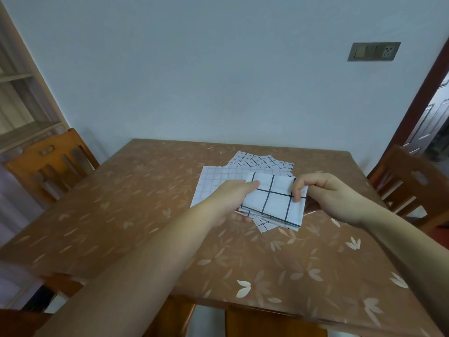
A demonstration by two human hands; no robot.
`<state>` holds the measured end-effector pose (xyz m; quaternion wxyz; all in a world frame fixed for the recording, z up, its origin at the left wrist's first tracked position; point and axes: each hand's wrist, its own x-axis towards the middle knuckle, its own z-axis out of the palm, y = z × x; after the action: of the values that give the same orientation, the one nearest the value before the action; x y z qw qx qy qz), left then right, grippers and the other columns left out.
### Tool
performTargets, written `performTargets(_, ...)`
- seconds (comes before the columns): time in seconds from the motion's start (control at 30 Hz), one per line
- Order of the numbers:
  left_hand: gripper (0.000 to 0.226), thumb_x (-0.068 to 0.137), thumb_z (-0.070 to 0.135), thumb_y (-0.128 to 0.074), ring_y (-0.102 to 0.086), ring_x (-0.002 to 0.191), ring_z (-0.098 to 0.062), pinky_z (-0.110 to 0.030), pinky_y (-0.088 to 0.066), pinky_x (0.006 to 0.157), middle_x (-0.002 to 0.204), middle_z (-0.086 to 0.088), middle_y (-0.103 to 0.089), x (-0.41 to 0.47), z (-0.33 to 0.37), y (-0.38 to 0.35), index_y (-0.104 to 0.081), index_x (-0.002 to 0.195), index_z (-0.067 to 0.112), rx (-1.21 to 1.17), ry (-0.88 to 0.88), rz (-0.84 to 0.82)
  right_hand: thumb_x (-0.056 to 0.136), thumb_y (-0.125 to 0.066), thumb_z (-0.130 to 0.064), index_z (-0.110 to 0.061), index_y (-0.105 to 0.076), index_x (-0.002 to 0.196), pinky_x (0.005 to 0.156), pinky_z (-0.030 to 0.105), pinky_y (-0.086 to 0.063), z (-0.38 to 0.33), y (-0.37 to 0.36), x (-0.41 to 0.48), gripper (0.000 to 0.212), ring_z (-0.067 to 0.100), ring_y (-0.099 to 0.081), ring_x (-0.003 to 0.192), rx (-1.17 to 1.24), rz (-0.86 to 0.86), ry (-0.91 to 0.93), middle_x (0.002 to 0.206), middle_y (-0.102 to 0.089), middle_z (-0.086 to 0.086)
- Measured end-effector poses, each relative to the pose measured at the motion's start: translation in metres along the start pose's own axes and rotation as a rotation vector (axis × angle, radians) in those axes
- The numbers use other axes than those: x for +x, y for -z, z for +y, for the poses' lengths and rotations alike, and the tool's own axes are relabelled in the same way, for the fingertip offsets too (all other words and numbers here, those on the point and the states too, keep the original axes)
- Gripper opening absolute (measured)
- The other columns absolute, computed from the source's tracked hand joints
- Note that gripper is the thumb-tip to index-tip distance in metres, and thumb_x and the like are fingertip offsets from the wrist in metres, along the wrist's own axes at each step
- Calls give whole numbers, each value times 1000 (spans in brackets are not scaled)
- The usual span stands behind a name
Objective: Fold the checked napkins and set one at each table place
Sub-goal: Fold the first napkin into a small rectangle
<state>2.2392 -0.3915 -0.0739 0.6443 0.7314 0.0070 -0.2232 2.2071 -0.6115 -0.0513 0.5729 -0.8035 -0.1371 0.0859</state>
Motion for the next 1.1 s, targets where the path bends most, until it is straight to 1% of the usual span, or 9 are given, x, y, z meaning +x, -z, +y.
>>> performTargets(0.17,40,97,43,-51,-51,36,-11,-30,-37,50,84,-8,-53,1,-3,0,-59,111,7,269,-298,133,91,-37,9,-8,-64,71,67,25,-55,5,4,0,38,29,-62,79,74,-11,-63,87,-66,17)
performTargets(0.27,23,98,39,-52,-49,37,-9,-27,-43,47,79,0,-58,-3,1,2,-64,102,20,350,-391,141,80,-48,-6,-12,-65,77,80,32,-53,5,11,0,18,25,-62,89,77,22,-68,98,-69,13)
performTargets(0.33,16,99,35,-53,-50,38,-8,-24,-44,43,76,6,-60,-7,3,-2,-63,99,22,423,-446,87,91,-52,-16,-14,-61,83,78,31,-50,1,5,1,12,18,-65,85,10,121,-66,97,-71,1)
performTargets(0.47,16,98,36,-54,-50,38,-11,-25,-43,44,67,9,-59,-13,7,-15,-62,98,22,468,-488,-27,100,-38,-45,-10,-51,65,62,29,-39,-12,-19,8,51,11,-50,60,-464,312,32,65,-56,-5)
performTargets(0.57,12,97,38,-54,-48,38,-13,-24,-41,44,63,11,-59,-17,8,-17,-61,92,29,446,-480,-79,101,-40,-39,-15,-30,55,49,27,-24,-13,-28,11,53,10,-29,47,-546,359,142,50,-32,-3)
performTargets(0.73,36,99,47,-46,-40,51,-11,-28,-33,56,58,11,-45,-18,12,-13,-53,78,18,553,-492,-42,99,-46,-35,-16,-30,52,50,32,-24,-12,-34,12,53,16,-29,47,-660,449,177,45,-30,-3)
performTargets(0.83,52,97,58,-34,-53,72,-19,-36,-42,69,75,-3,-59,-14,16,-22,-60,84,15,524,-508,104,98,-45,-34,-19,-28,51,48,30,-22,-13,-41,15,53,18,-31,47,-772,481,205,43,-32,-2)
performTargets(0.93,51,101,50,-31,-45,64,-17,-35,-39,65,64,0,-48,-11,17,-30,-55,78,12,502,-595,186,99,-44,-33,-19,-28,51,48,30,-22,-15,-45,17,52,18,-29,47,-784,496,205,44,-32,-1)
performTargets(1.1,41,104,36,-38,-39,55,-8,-27,-32,56,54,10,-40,-11,16,-33,-43,64,29,487,-739,202,99,-44,-29,-19,-27,52,49,31,-23,-11,-39,14,52,16,-28,47,-641,505,252,45,-30,-4)
